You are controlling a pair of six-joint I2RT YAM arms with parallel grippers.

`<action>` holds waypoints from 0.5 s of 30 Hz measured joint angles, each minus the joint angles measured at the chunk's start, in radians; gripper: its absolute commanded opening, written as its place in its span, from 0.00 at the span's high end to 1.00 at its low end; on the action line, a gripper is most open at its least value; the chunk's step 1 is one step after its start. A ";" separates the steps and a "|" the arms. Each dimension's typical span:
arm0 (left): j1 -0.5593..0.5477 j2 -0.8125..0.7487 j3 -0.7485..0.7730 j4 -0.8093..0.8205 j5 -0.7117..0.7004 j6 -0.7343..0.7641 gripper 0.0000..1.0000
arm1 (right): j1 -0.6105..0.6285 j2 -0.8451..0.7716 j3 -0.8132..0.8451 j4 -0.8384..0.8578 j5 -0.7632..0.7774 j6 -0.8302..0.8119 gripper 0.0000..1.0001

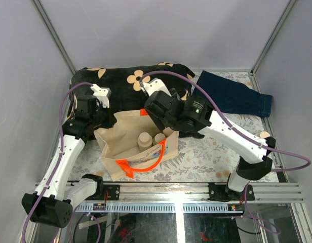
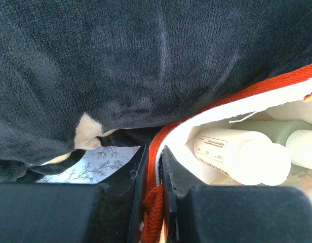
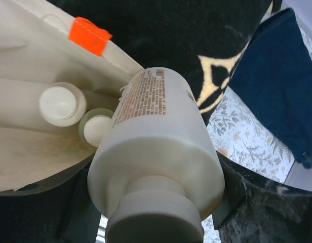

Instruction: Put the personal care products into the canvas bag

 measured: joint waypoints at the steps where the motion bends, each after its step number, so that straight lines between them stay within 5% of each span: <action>1: 0.000 0.000 0.000 0.000 0.000 0.000 0.90 | 0.010 0.002 0.006 0.003 -0.002 -0.014 1.00; 15: 0.000 0.010 0.000 0.005 -0.002 0.000 0.90 | 0.089 0.013 0.094 0.123 -0.156 -0.140 1.00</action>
